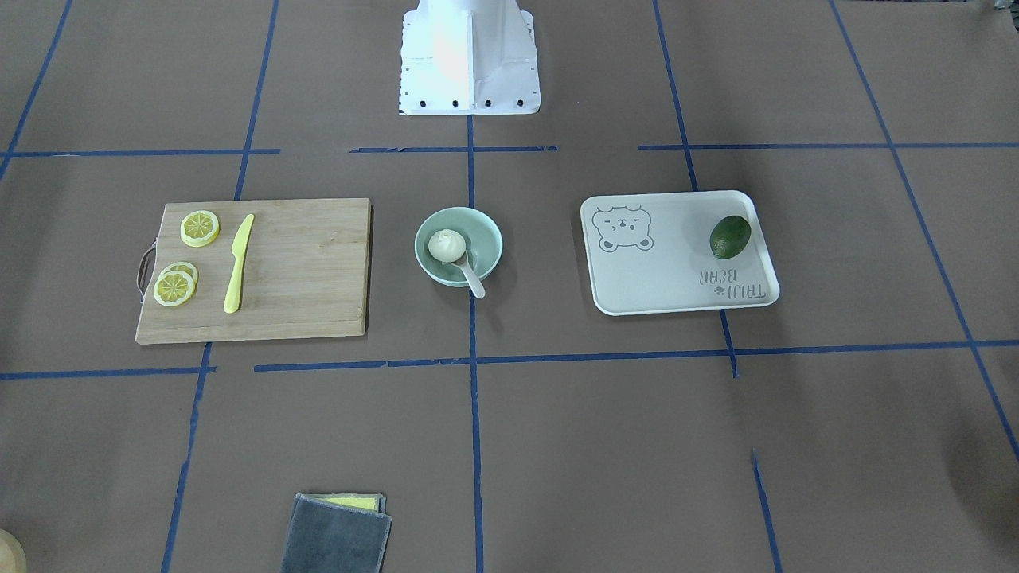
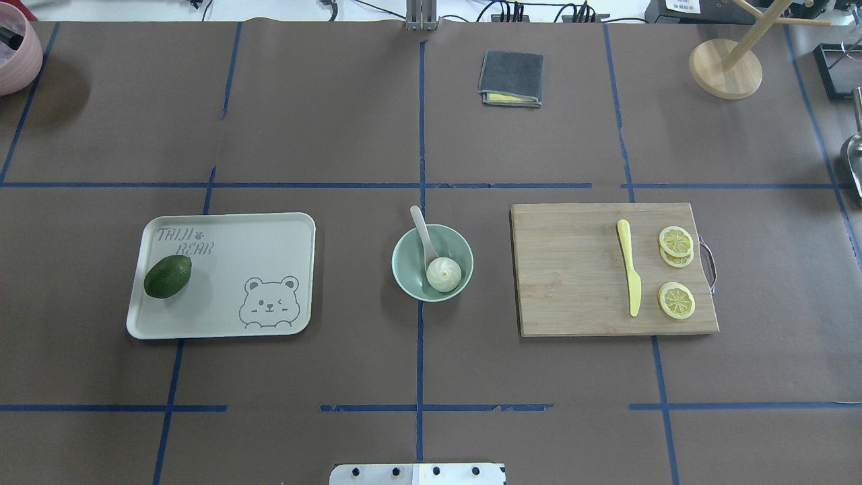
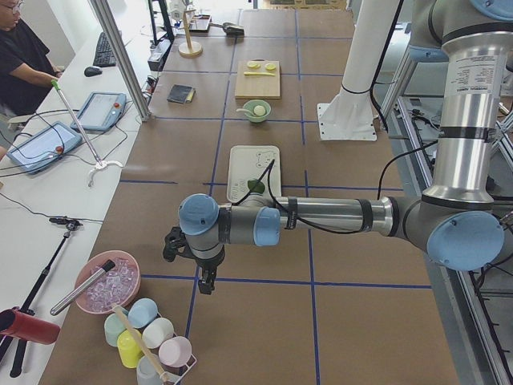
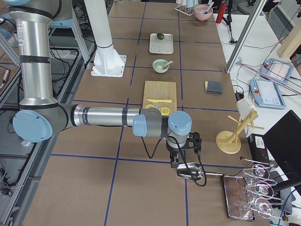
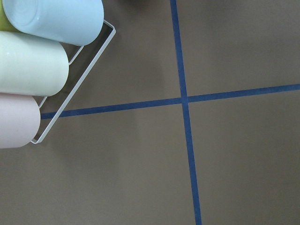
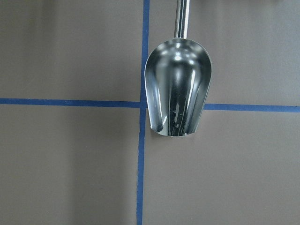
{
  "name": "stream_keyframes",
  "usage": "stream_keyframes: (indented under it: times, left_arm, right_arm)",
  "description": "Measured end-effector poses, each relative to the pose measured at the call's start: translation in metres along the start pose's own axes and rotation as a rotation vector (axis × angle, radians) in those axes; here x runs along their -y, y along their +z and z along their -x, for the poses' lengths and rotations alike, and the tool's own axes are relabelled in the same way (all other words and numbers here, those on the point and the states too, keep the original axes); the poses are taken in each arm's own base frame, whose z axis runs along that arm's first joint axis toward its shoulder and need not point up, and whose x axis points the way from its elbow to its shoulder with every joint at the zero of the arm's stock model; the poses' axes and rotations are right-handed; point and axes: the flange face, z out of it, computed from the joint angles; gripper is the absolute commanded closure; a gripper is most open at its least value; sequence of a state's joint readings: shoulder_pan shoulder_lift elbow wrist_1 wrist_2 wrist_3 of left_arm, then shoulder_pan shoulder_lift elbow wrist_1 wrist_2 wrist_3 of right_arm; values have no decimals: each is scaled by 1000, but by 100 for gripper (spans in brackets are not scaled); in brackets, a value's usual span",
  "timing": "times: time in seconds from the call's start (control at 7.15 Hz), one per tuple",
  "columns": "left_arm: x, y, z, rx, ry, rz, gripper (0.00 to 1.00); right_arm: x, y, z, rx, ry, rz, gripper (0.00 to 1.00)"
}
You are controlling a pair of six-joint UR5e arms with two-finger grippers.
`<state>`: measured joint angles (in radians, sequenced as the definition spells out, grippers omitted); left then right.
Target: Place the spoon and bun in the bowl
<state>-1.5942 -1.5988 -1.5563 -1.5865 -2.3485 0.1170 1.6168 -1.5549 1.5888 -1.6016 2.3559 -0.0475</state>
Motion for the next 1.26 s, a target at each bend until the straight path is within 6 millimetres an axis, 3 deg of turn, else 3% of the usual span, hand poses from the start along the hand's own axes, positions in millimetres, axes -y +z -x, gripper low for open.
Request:
stream_keyframes:
  times: [1.26]
  left_arm:
    - [1, -1, -1, 0, 4, -3, 0]
  right_arm:
    - [2, -10, 10, 1, -19, -21, 0]
